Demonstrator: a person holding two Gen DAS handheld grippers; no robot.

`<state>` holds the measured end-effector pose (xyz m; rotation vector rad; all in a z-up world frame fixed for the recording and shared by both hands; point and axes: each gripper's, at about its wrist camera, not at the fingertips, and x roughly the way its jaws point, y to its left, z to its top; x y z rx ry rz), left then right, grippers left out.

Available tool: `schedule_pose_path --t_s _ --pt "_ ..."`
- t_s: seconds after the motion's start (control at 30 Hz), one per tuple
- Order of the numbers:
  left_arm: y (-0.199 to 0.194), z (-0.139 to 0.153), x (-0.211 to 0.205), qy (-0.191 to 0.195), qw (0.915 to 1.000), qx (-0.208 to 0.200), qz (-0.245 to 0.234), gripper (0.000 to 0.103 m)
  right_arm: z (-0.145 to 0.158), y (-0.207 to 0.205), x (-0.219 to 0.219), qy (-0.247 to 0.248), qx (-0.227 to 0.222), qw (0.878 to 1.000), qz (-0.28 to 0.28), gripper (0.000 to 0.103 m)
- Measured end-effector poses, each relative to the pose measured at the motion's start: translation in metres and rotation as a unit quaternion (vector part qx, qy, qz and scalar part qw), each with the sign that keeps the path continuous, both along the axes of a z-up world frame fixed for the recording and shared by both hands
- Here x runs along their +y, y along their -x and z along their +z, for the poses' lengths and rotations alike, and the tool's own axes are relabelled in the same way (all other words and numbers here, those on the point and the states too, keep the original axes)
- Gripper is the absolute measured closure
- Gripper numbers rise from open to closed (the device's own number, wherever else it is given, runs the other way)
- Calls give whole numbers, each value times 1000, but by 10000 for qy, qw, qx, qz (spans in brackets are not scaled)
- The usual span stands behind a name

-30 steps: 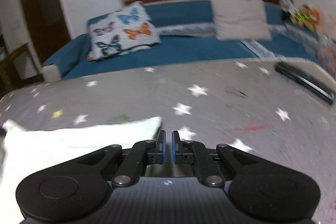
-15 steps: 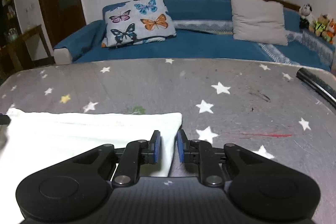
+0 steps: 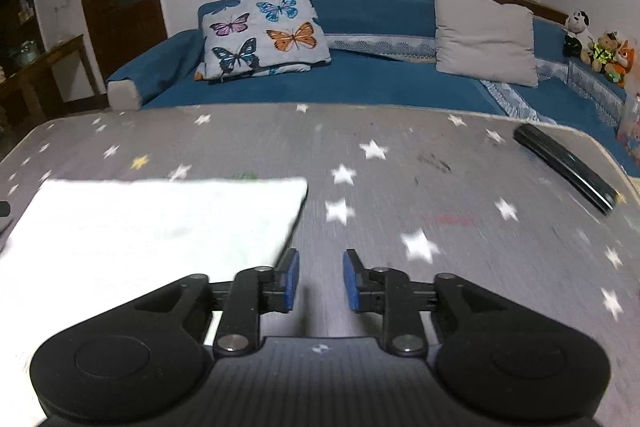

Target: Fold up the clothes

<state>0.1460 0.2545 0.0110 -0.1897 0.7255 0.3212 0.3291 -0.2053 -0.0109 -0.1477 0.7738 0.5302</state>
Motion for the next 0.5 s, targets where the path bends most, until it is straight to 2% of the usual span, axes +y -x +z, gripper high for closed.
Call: schedule_pose_path --t_s 0.17,0.2,0.3,0.5 --pt "63 4 -21 169 9994 17 -299 54 8 42 -40 -145 157 9998 -45 68" --pt "75 4 -28 139 9991 41 -399 53 9 51 -47 -149 176 9997 -56 64" --pt "105 4 -49 73 9973 42 -724 52 7 75 -67 -67 185 9997 -129 64" --pt "123 -7 -78 -7 9950 106 -996 50 -5 102 -101 -287 342 9975 -539 63"
